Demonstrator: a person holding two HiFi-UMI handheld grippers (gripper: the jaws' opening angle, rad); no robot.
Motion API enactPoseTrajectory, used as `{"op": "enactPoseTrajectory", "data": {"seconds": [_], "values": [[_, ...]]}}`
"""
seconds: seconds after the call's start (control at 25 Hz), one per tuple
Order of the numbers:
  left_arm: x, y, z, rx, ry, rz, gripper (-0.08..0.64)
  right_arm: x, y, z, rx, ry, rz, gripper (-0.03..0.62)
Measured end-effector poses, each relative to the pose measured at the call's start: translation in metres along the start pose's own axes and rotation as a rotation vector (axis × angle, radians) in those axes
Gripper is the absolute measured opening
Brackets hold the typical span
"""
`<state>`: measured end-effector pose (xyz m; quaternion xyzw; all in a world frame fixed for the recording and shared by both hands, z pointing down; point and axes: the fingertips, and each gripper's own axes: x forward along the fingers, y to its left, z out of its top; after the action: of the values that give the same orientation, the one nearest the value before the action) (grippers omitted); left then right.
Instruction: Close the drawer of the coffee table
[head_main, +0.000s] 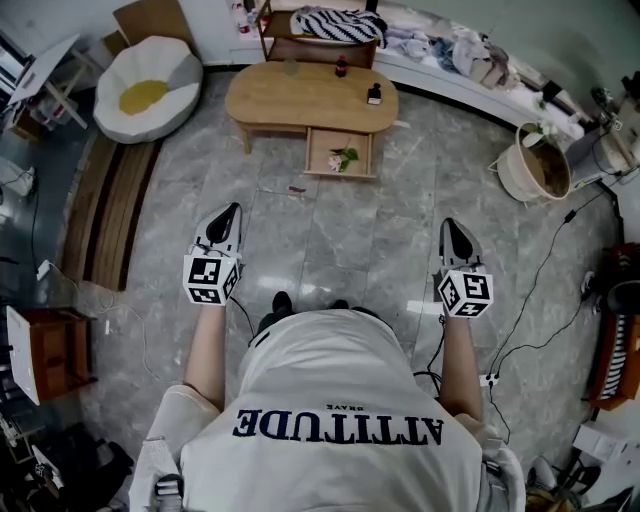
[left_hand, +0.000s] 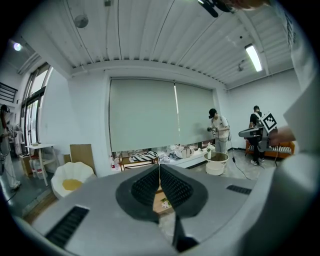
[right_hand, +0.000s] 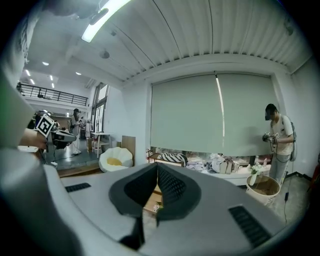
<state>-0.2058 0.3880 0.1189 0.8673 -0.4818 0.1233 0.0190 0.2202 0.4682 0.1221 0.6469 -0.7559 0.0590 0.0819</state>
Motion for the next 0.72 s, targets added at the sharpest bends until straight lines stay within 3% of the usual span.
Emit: {"op": "enactPoseTrajectory", "data": {"seconds": [0.16,0.44,0.72], "values": [[-0.006,-0.015,-0.008,-0.006,0.019,0.025,0.021,-0.004,-0.007,0.001,-0.024,-0.023,0.025,0.02],[-0.02,-0.031,-0.005,-0.055,-0.025,0.101,0.021,-0.008,-0.012,-0.003,-0.031,-0.038,0.113,0.02],[-0.017,-0.048,-0.006,-0.027,0.002,0.115,0.021,-0.007,-0.019,-0.008,-0.034,-0.04,0.152,0.02]]}}
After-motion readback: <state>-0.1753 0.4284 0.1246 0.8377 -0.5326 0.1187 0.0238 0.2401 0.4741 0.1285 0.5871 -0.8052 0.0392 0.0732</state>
